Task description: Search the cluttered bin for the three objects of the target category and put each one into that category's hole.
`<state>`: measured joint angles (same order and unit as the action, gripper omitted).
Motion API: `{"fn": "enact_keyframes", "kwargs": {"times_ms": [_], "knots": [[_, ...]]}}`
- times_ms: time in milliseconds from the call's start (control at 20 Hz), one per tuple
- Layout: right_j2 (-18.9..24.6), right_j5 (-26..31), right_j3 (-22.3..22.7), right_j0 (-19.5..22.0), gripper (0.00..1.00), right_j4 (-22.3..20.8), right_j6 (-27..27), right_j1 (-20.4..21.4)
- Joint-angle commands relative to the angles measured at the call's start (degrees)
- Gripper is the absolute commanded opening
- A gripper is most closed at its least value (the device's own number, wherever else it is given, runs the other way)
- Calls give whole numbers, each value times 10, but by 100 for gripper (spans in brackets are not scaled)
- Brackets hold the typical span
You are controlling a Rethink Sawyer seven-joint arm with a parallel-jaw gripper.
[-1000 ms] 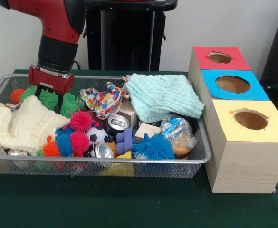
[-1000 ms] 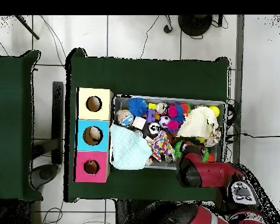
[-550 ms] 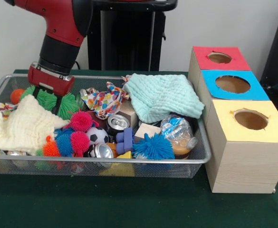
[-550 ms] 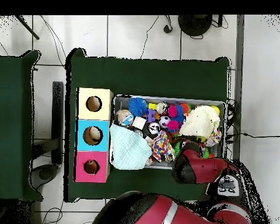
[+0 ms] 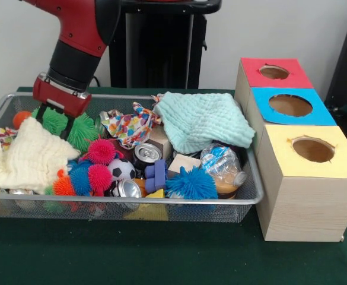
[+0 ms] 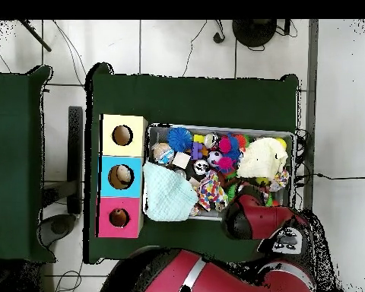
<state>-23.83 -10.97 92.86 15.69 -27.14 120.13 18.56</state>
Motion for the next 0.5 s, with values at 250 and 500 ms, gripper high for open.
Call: {"fn": "enact_keyframes", "kwargs": {"times_ms": [250,500], "knots": [[-15,-16,-79,-21,100,56,52,-24],[-26,-25,-78,-30,100,68,54,-31]]}}
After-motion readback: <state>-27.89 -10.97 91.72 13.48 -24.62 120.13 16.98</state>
